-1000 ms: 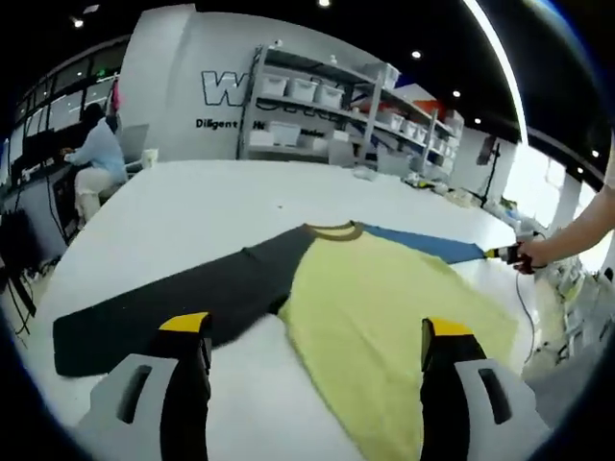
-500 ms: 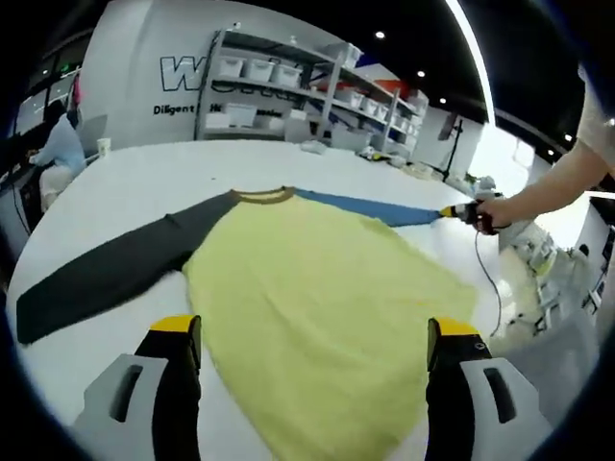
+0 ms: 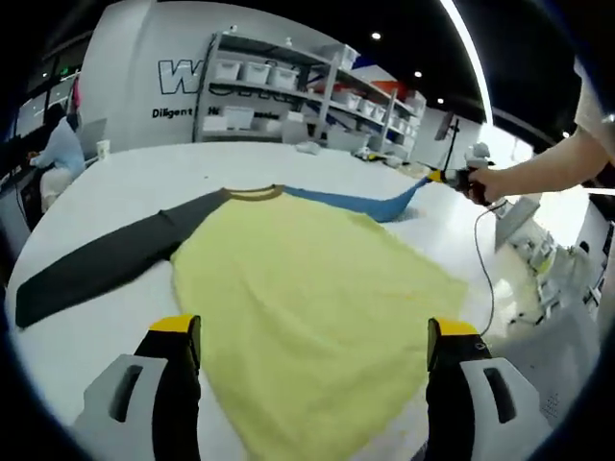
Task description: Fold the garment on the visible template until the final outline fits inside the template.
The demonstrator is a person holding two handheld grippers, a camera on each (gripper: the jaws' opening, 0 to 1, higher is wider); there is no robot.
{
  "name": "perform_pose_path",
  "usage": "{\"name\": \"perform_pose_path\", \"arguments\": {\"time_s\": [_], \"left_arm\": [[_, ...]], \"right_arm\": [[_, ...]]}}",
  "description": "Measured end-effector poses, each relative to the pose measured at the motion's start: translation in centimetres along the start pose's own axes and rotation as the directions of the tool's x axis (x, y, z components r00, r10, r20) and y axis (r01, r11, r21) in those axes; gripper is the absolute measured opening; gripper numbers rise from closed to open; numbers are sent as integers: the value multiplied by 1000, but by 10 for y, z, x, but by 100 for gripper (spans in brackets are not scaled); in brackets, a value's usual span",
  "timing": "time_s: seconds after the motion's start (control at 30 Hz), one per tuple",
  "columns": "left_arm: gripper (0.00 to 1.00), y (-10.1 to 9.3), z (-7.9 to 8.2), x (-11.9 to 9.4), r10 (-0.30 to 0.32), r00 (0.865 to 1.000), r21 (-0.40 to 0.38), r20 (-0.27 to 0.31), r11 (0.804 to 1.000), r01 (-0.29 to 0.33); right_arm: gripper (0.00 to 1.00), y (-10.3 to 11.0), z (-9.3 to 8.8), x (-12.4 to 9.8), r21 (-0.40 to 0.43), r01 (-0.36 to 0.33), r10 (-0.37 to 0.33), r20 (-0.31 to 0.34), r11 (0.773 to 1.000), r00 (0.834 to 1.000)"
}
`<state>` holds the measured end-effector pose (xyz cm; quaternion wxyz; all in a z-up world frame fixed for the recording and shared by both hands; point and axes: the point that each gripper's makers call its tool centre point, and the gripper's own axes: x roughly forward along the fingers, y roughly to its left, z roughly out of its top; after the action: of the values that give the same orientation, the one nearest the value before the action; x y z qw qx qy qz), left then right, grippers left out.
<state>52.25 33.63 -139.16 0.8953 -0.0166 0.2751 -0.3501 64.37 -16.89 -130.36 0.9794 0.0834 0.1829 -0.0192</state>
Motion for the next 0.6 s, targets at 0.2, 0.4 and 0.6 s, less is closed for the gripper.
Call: {"name": "perform_pose_path", "arguments": {"time_s": [0.2,0.4,0.6], "left_arm": [[99,-6,-4,-2,4,1000,-5,12,1000,-4],[99,-9,-8,-5,12,1000,-22,23,1000,-11],[99,-9,-13,-9,21,1000,-48,11,999,-21]], "right_arm": [[0,52,37,16,-42,-110,112,68,993,991],[0,108,56,29,-85,-207,214,93,975,972],[0,173,61,45,-130,-321,333,82,938,939]]}}
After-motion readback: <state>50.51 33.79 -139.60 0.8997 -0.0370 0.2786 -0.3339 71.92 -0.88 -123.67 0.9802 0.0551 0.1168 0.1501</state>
